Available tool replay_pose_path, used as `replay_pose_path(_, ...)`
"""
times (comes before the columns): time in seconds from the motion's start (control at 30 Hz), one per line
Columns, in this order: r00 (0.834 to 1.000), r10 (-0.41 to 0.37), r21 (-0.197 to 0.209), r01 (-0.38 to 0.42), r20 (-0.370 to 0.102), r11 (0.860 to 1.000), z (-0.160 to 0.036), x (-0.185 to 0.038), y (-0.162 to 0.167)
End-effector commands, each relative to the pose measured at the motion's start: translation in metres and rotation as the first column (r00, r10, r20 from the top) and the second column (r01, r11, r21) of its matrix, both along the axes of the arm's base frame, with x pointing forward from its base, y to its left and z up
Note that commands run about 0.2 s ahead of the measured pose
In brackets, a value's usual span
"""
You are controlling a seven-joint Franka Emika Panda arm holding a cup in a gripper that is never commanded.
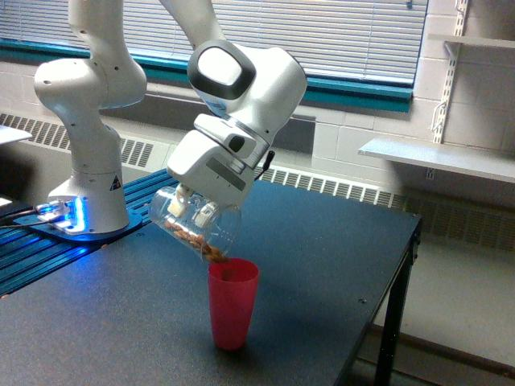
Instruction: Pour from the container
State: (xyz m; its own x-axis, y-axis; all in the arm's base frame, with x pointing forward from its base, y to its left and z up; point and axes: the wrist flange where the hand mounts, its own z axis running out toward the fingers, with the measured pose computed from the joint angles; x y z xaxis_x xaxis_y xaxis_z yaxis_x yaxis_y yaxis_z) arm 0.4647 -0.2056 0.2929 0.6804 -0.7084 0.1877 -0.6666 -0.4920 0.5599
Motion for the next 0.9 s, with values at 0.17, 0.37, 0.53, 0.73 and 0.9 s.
replay_pose_path(0.17, 0.996, 0.065, 0.010, -0.064, -0.054, 0.998, 0.0060, -0.0017, -0.0028)
replay_pose_path(0.37, 0.994, 0.083, 0.020, -0.082, -0.068, 0.996, 0.0082, -0.0030, -0.0037)
replay_pose_path(0.53, 0.992, 0.095, 0.030, -0.093, -0.077, 0.995, 0.0104, -0.0037, -0.0042)
replay_pose_path(0.73, 0.993, 0.094, 0.043, -0.091, -0.067, 0.995, 0.0103, -0.0040, -0.0034)
replay_pose_path(0.9, 0.995, 0.089, 0.051, -0.086, -0.051, 0.995, 0.0084, -0.0039, -0.0027)
